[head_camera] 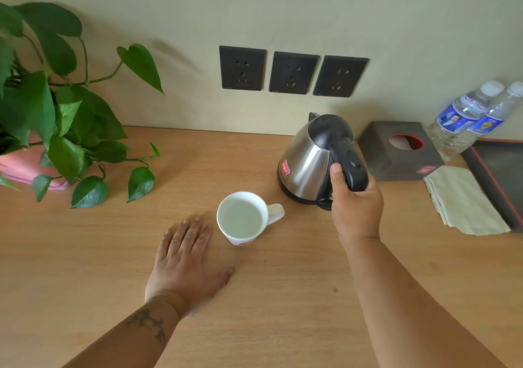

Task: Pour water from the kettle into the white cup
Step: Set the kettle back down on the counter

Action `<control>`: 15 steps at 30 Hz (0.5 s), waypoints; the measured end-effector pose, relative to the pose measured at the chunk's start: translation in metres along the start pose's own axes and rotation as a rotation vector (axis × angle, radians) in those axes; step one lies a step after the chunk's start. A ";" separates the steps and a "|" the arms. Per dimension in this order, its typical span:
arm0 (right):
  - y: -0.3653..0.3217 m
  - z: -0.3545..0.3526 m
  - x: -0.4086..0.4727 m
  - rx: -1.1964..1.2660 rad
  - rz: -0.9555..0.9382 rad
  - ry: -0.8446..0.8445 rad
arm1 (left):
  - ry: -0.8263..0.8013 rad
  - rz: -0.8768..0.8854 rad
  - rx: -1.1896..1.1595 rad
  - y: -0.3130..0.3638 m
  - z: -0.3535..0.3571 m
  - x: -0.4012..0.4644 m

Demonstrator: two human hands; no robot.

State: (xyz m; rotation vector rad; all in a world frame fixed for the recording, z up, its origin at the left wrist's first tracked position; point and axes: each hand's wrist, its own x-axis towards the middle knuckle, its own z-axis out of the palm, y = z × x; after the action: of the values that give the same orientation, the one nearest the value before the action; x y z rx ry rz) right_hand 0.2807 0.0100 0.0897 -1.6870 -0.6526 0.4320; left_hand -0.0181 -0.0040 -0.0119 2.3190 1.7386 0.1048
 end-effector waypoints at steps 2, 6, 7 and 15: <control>0.002 0.000 0.004 -0.032 0.002 -0.035 | 0.001 -0.003 0.000 0.001 -0.001 -0.001; 0.005 -0.014 0.027 -0.193 -0.048 -0.187 | 0.000 -0.002 -0.002 0.002 -0.003 -0.001; 0.007 -0.018 0.035 -0.288 -0.074 -0.207 | -0.004 -0.005 -0.004 0.003 -0.003 -0.001; 0.013 -0.017 0.058 -0.552 -0.018 -0.026 | -0.032 -0.017 0.029 0.004 -0.007 -0.001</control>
State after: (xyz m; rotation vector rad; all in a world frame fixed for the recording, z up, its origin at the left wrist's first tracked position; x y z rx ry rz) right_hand 0.3376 0.0322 0.0847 -2.1944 -0.8590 0.2727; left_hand -0.0158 -0.0052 -0.0041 2.3135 1.7554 0.0395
